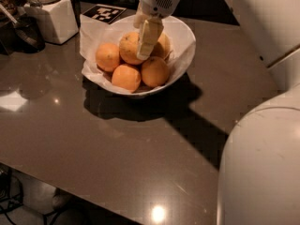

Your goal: Pick orange from white bowl

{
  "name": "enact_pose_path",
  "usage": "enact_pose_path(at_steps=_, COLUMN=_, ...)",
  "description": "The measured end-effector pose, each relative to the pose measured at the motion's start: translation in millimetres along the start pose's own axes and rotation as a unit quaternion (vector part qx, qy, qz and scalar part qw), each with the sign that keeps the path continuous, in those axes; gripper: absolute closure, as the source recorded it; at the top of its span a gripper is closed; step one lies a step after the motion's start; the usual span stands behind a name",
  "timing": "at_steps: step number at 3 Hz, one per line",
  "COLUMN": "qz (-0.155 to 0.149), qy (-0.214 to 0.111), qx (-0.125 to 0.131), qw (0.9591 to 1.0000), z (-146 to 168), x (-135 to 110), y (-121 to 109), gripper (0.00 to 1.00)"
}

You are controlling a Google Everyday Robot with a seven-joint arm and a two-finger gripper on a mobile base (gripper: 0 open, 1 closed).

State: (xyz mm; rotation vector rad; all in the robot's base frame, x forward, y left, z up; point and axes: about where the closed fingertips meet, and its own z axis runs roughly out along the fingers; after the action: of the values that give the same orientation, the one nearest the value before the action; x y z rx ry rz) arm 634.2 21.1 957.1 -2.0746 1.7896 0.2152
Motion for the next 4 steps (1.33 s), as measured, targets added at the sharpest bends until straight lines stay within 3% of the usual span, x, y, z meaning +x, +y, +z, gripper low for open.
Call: enact_pose_path(at_steps=4, qz=-0.003, qy=0.003, qx=-0.036, qw=0.9994, z=39.7, x=3.4, y=-0.7, gripper=0.28)
